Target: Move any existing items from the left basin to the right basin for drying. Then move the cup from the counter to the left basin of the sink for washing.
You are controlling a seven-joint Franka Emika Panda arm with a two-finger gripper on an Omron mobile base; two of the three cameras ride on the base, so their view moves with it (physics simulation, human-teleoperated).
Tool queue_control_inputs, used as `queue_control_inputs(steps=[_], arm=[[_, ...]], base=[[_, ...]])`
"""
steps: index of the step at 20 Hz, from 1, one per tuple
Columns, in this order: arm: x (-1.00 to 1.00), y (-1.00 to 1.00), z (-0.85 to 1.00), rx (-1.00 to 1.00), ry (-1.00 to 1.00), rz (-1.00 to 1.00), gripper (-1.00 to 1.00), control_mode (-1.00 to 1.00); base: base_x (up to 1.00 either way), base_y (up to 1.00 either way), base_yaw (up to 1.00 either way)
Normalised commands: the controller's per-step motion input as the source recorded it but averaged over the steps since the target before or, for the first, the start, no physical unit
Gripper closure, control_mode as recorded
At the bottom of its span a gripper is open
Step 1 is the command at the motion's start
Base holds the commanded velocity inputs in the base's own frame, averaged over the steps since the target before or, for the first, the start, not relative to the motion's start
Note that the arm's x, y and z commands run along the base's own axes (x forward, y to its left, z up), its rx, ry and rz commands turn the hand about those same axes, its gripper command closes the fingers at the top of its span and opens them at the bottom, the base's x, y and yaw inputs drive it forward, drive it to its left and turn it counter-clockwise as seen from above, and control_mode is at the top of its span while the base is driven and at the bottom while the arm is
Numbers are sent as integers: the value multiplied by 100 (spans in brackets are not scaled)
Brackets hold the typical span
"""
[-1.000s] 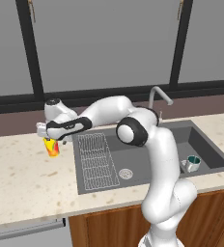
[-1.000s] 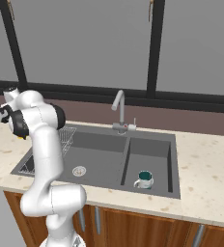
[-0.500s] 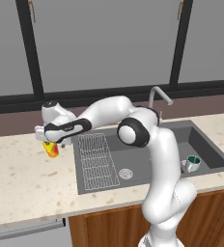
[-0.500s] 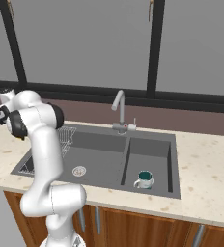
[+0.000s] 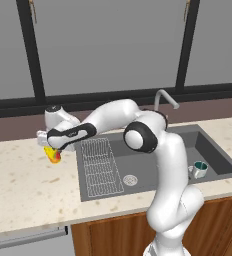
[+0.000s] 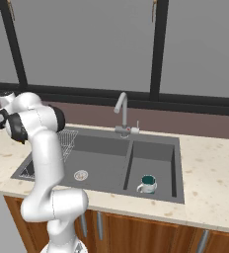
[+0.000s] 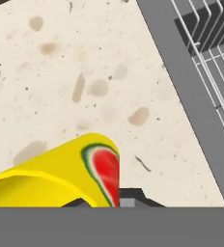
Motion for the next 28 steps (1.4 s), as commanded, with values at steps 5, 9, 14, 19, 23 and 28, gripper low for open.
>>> queue_control_inputs(steps=[5, 9, 14, 19, 23, 28], arm=[[1, -1, 2, 1, -1, 0, 100, -100], [-12, -11, 23, 0, -9, -5, 100, -100], [-18, -32, 32, 0, -6, -12, 100, -100], [-24, -38, 12, 0, -1, -13, 100, -100], [-29, -46, 1, 0, -1, -13, 100, -100], [-25, -52, 3, 0, 0, -11, 100, -100]], base=[[0, 0, 0], [0, 0, 0], [0, 0, 0], [0, 0, 0], [0, 0, 0], [0, 0, 0]])
